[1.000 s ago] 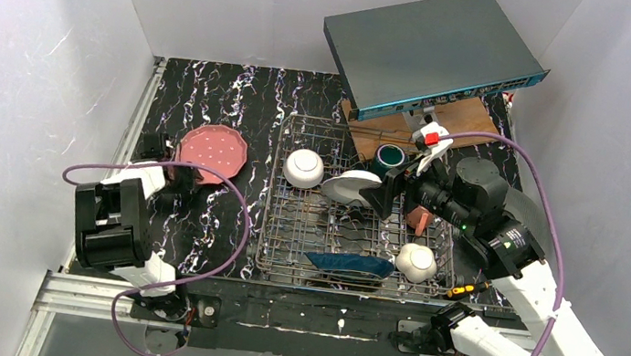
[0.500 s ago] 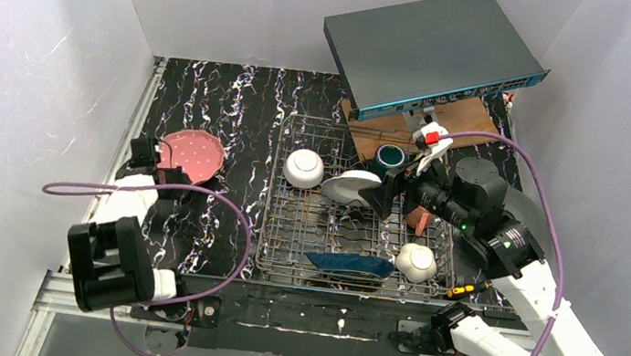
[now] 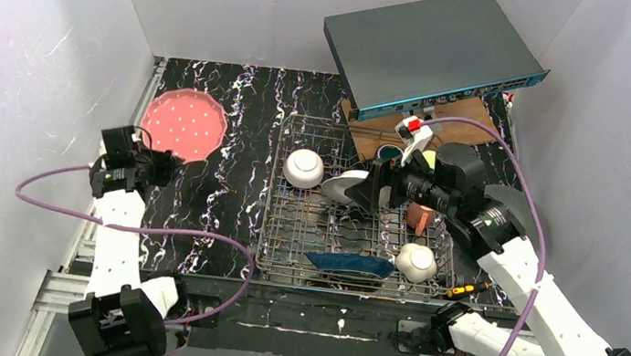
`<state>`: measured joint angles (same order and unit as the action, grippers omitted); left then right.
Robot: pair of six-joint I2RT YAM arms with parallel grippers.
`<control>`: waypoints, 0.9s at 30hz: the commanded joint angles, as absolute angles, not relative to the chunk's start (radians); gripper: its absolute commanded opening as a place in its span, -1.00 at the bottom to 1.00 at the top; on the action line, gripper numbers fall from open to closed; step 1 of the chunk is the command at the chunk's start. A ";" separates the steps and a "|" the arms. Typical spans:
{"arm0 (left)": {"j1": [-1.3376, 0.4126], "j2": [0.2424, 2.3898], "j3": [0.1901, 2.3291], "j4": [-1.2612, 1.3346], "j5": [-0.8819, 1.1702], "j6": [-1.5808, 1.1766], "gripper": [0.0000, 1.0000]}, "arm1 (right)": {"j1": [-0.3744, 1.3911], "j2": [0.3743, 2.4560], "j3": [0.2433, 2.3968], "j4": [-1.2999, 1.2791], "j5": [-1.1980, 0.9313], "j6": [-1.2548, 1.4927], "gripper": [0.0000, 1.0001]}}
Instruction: Load the mixed dishes into the dish rack
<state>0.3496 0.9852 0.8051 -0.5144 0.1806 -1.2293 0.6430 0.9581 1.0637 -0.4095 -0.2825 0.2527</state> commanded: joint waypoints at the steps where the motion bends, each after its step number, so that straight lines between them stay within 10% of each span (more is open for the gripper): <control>1: 0.330 0.917 0.979 -0.426 0.354 -1.084 -1.00 | 0.647 0.988 1.141 -0.353 -0.354 0.340 0.96; 15: 0.126 0.894 1.071 -0.280 0.756 -0.859 -1.00 | 0.676 1.150 1.238 -0.150 -0.447 0.637 0.96; 27: -0.097 0.818 0.986 -0.324 0.704 -0.816 -1.00 | 0.742 1.272 1.359 -0.117 -0.338 0.719 0.79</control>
<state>-0.0490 0.8711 0.9886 -0.3935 0.6701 -0.8436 0.7364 1.2613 1.2964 -0.1593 -0.3645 0.6975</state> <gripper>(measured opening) 0.053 0.966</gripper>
